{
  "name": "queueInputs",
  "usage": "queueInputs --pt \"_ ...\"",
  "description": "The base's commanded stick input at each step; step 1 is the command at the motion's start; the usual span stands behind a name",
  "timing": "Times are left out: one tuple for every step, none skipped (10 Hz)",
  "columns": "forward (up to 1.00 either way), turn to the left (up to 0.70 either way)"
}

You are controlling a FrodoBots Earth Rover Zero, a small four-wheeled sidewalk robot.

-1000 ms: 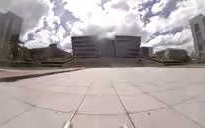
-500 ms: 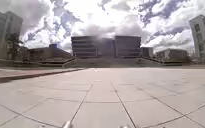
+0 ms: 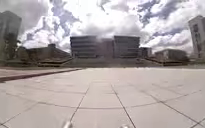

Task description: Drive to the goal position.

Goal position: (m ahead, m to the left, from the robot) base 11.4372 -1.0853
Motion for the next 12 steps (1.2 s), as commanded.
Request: queueInputs --pt "0.06 0.00" --pt "0.06 0.00" --pt "0.06 0.00" --pt "0.06 0.00" --pt "0.06 0.00" --pt "0.06 0.00" --pt "0.06 0.00" --pt "0.06 0.00" --pt "0.05 0.00" --pt "0.40 0.00" --pt "0.66 0.00" --pt "0.68 0.00"
